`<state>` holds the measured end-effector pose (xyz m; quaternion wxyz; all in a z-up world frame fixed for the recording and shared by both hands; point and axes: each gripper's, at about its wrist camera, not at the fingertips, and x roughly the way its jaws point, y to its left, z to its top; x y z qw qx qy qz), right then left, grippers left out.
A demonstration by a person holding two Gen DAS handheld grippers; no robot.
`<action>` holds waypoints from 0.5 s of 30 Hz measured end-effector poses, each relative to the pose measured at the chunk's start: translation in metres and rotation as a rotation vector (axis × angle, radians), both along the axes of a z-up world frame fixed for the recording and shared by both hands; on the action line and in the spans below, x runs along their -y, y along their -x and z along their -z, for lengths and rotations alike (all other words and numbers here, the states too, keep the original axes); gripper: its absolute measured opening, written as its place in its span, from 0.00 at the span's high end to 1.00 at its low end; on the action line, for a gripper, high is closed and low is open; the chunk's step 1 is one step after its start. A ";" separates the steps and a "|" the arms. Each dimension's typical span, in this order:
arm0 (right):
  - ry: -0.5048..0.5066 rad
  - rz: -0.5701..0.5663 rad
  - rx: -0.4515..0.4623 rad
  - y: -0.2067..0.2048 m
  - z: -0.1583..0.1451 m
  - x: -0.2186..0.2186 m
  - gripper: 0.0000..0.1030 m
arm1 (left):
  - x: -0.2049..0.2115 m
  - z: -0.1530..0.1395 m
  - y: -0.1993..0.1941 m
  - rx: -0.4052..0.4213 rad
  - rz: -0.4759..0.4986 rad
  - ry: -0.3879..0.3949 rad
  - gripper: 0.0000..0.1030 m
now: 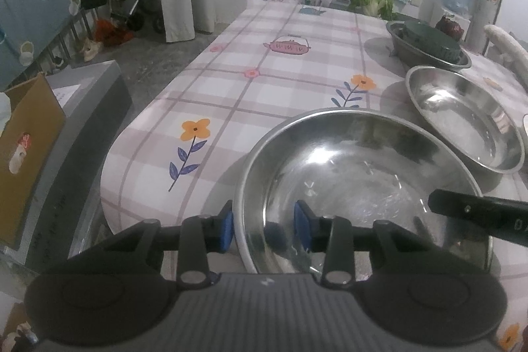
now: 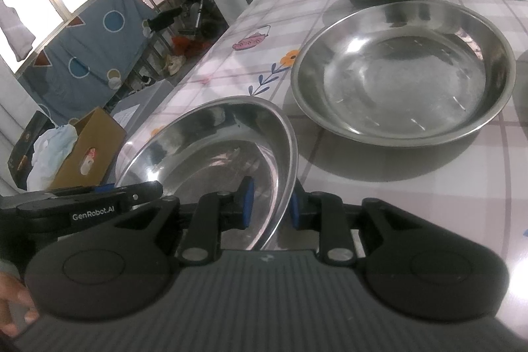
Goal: Organize plates and bowls
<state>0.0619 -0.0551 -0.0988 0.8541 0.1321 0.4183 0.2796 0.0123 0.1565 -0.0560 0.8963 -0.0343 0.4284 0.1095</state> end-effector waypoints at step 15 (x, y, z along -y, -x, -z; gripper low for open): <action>-0.001 -0.001 0.001 0.000 0.000 0.001 0.79 | 0.000 -0.005 0.004 0.011 0.001 -0.001 0.63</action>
